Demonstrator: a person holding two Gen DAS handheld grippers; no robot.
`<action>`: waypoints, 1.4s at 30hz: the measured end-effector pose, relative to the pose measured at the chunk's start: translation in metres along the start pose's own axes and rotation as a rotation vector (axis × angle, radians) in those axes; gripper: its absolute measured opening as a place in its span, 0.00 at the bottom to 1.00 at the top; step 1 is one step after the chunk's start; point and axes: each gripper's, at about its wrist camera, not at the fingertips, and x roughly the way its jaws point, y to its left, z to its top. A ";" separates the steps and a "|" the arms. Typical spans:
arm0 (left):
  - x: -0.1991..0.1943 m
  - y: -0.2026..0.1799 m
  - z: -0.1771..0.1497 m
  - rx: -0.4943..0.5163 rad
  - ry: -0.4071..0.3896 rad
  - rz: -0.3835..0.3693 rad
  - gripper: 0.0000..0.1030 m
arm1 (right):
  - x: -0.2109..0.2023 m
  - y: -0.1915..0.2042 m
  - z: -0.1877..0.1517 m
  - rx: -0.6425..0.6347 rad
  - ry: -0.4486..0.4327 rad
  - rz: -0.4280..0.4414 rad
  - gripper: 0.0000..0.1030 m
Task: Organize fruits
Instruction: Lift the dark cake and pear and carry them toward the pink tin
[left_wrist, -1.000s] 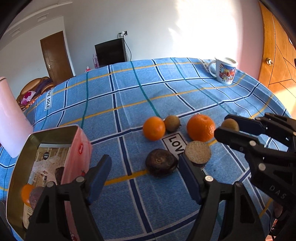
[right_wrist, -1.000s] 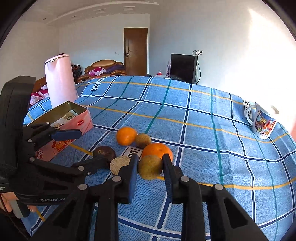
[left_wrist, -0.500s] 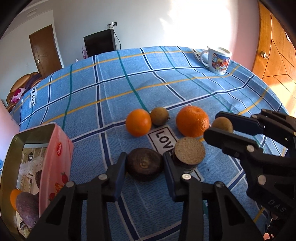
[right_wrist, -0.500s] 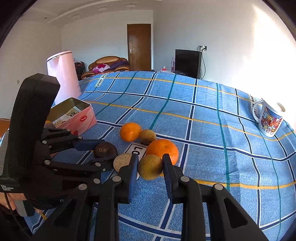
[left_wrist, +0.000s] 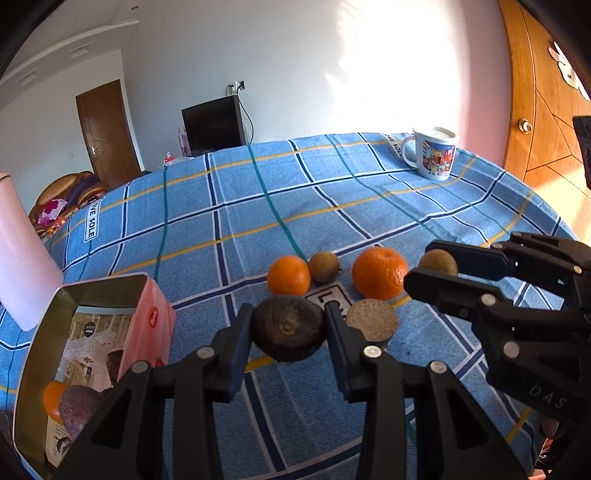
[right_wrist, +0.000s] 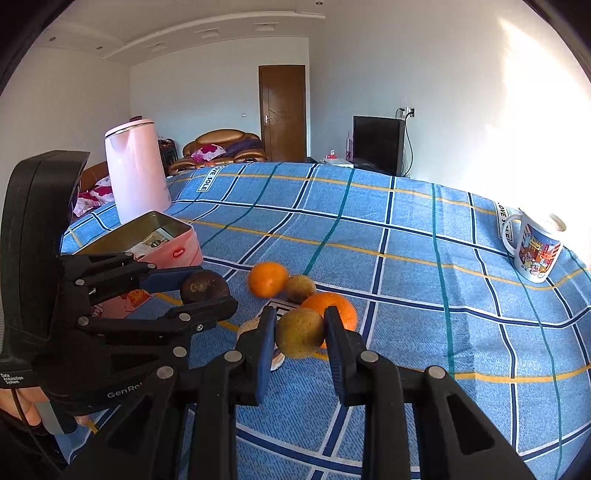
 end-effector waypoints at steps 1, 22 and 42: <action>-0.001 0.001 0.000 -0.002 -0.006 0.005 0.39 | -0.001 0.000 0.000 0.000 -0.005 0.000 0.27; -0.022 0.003 -0.003 -0.021 -0.119 0.055 0.39 | -0.018 0.001 -0.001 -0.003 -0.090 0.010 0.27; -0.037 0.005 -0.006 -0.032 -0.194 0.082 0.39 | -0.027 0.001 -0.004 -0.006 -0.143 0.011 0.27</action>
